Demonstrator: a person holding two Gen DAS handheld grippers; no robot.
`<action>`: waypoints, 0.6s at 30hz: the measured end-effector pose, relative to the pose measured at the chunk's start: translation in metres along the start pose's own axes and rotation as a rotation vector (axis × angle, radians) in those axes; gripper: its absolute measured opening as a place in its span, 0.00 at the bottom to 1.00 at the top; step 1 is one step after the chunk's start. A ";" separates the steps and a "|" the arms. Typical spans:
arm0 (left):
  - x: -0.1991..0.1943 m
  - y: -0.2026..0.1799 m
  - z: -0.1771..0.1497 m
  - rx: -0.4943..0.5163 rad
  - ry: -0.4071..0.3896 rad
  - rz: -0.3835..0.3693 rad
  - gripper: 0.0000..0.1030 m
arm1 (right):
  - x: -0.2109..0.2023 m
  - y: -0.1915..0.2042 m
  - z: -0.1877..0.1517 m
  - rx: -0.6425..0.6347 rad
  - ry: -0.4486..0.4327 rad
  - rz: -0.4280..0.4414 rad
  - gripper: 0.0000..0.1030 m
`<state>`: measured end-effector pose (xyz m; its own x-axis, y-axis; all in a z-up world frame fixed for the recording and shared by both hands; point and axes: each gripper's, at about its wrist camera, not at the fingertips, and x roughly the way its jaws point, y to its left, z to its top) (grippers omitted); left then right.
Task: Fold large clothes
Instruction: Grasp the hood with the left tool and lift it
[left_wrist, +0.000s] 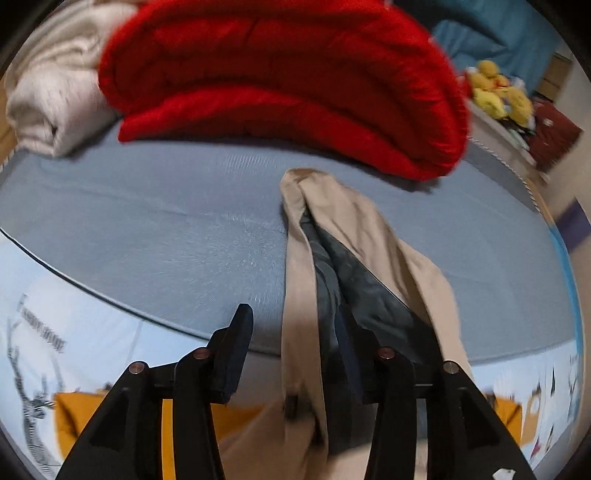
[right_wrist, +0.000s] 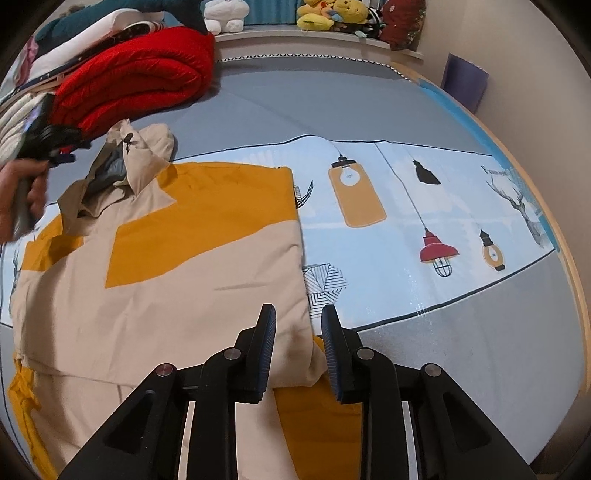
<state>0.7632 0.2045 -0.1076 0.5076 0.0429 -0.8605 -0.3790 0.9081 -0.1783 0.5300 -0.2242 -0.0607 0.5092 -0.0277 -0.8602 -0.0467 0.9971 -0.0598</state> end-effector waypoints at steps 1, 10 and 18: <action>0.008 -0.001 0.004 -0.012 0.011 0.009 0.41 | 0.001 0.000 0.000 -0.001 0.002 0.001 0.26; 0.033 -0.027 0.011 0.117 0.077 0.060 0.02 | 0.003 -0.001 0.003 0.007 0.008 -0.002 0.26; -0.136 -0.078 -0.081 0.497 -0.193 -0.077 0.01 | -0.019 -0.003 0.012 0.034 -0.044 0.032 0.26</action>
<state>0.6607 0.0935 -0.0151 0.6705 0.0023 -0.7419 0.0528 0.9973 0.0507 0.5304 -0.2255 -0.0383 0.5449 0.0066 -0.8385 -0.0346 0.9993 -0.0147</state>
